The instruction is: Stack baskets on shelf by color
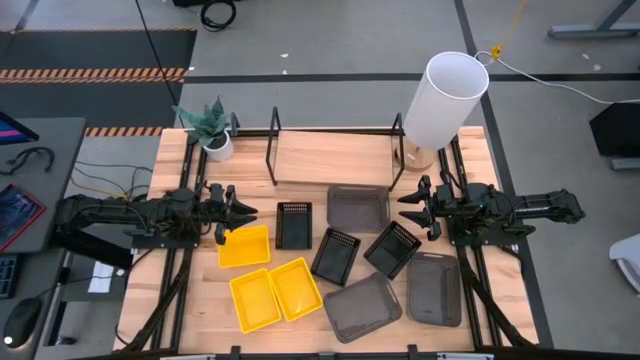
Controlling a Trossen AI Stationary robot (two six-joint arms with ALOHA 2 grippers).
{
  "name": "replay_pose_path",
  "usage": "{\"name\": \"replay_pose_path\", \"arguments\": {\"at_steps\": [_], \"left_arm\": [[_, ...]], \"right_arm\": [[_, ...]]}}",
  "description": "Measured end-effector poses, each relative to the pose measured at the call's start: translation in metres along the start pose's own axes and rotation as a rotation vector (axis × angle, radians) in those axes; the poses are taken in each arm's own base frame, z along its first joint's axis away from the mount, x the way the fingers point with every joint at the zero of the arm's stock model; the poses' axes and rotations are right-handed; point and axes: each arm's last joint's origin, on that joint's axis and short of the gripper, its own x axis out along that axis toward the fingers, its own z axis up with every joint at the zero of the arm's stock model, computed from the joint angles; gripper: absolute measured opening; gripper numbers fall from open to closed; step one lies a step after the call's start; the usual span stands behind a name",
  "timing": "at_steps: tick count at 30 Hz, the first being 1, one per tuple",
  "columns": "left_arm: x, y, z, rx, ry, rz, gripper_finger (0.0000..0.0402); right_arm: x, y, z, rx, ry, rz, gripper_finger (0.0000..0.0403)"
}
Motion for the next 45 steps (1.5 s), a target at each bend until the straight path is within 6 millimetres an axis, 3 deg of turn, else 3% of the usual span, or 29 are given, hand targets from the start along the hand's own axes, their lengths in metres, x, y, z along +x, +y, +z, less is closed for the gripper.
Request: {"name": "replay_pose_path", "arguments": {"at_steps": [10, 14, 21, 26, 35, 45], "left_arm": [[0.0, 0.0, 0.0, 0.0, 0.0, 0.0, 0.0117], [0.0, 0.0, 0.0, 0.0, 0.0, 0.0, 0.0117], [0.0, 0.0, 0.0, 0.0, 0.0, 0.0, 0.0117], [0.0, 0.0, 0.0, 0.0, 0.0, 0.0, 0.0117], [0.0, 0.0, 0.0, 0.0, 0.0, 0.0, 0.0117], [0.0, 0.0, 0.0, 0.0, 0.0, 0.0, 0.0117]], "right_arm": [[0.0, 0.0, 0.001, 0.003, -0.006, 0.001, 0.0197], [0.0, 0.001, 0.009, 0.008, -0.089, 0.014, 0.0197], [-0.001, 0.003, 0.014, 0.159, -0.14, 0.064, 0.0197], [-0.001, 0.005, 0.014, 0.106, -0.133, 0.117, 0.0197], [0.012, 0.007, -0.004, 0.144, 0.086, 0.127, 0.0197], [0.042, 0.031, 0.008, 0.119, 0.291, 0.217, 0.0197]]}}
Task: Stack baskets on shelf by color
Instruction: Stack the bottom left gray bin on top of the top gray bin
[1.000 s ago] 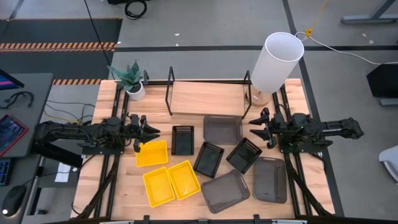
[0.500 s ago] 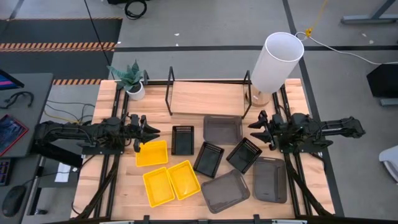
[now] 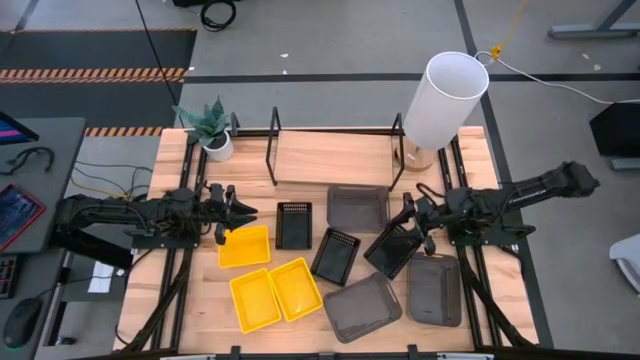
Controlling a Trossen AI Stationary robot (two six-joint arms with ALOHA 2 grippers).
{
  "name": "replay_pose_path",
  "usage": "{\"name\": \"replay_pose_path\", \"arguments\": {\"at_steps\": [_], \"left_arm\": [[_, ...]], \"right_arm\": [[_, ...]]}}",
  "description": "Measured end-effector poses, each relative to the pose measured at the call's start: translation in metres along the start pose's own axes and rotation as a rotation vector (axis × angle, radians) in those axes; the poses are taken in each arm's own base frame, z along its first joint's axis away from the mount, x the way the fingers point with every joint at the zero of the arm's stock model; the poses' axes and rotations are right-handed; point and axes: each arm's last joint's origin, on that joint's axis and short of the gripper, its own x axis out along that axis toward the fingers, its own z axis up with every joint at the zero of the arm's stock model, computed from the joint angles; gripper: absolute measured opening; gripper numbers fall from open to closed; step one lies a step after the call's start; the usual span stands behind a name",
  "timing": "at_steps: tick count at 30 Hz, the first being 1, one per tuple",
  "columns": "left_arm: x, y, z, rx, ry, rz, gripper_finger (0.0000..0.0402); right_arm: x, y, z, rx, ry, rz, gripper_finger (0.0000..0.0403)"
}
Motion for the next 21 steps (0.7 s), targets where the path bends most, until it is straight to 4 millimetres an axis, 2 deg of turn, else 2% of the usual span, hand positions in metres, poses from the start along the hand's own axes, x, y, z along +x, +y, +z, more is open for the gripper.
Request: {"name": "replay_pose_path", "arguments": {"at_steps": [10, 21], "left_arm": [[0.0, 0.0, 0.0, 0.0, 0.0, 0.0, 0.0117], [0.0, 0.0, 0.0, 0.0, 0.0, 0.0, 0.0117]], "right_arm": [[0.036, 0.034, -0.004, -0.083, 0.174, -0.01, 0.0197], [0.081, 0.077, -0.002, -0.166, 0.283, 0.053, 0.0197]]}}
